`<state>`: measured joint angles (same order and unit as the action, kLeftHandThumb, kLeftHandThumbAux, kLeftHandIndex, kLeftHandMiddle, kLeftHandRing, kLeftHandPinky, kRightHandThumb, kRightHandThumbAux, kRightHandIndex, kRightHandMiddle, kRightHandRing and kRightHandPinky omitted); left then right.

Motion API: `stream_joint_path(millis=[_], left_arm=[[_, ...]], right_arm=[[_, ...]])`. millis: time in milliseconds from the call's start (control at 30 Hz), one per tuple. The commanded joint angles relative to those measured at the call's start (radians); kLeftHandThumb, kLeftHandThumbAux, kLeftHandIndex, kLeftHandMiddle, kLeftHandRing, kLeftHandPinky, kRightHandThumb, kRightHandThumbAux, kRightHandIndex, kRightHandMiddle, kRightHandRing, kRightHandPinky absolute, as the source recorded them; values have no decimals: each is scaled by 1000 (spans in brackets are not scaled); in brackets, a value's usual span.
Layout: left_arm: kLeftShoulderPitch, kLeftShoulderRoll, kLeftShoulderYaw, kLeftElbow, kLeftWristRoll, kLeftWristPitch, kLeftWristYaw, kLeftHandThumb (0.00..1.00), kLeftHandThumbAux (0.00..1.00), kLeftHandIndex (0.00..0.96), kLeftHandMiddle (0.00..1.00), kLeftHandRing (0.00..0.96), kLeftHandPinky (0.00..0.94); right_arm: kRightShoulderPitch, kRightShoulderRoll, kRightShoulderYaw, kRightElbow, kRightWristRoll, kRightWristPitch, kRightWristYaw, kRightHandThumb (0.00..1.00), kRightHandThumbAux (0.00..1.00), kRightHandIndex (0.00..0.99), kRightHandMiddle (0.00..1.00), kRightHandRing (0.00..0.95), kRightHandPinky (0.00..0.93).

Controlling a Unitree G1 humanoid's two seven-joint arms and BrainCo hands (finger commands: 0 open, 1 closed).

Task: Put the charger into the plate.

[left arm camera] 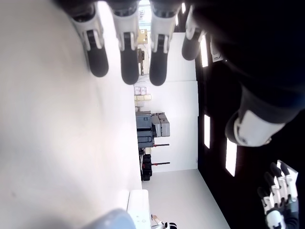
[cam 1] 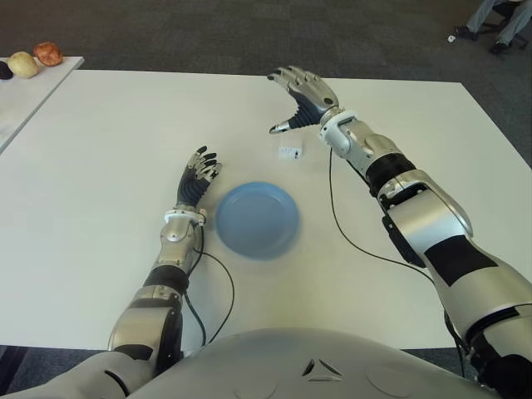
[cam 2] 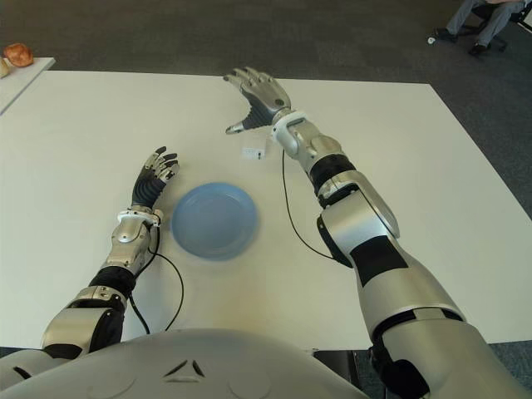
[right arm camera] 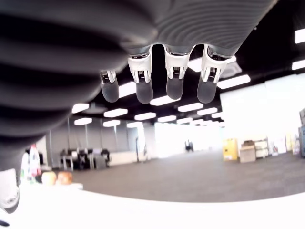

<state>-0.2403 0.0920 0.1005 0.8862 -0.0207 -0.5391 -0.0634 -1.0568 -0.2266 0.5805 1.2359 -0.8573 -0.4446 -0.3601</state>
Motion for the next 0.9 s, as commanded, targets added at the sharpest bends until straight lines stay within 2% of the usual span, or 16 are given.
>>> stream_joint_path(millis=[33, 200, 400, 900], left_arm=[[54, -17, -8, 51, 9, 40, 10, 0, 556, 107, 208, 199, 191], [56, -19, -8, 49, 9, 38, 10, 0, 555, 112, 210, 195, 171], [75, -16, -10, 39, 14, 26, 12, 0, 549, 110, 204, 185, 162], [104, -10, -6, 4, 14, 26, 22, 0, 548, 115, 208, 186, 170]], right_arm=[[20, 15, 54, 65, -30, 10, 17, 4, 507, 0, 0, 0, 0], [23, 23, 74, 89, -26, 24, 38, 0, 495, 0, 0, 0, 0], [53, 39, 66, 115, 4, 61, 116, 0, 504, 0, 0, 0, 0], [92, 43, 40, 111, 52, 62, 175, 0, 496, 0, 0, 0, 0]])
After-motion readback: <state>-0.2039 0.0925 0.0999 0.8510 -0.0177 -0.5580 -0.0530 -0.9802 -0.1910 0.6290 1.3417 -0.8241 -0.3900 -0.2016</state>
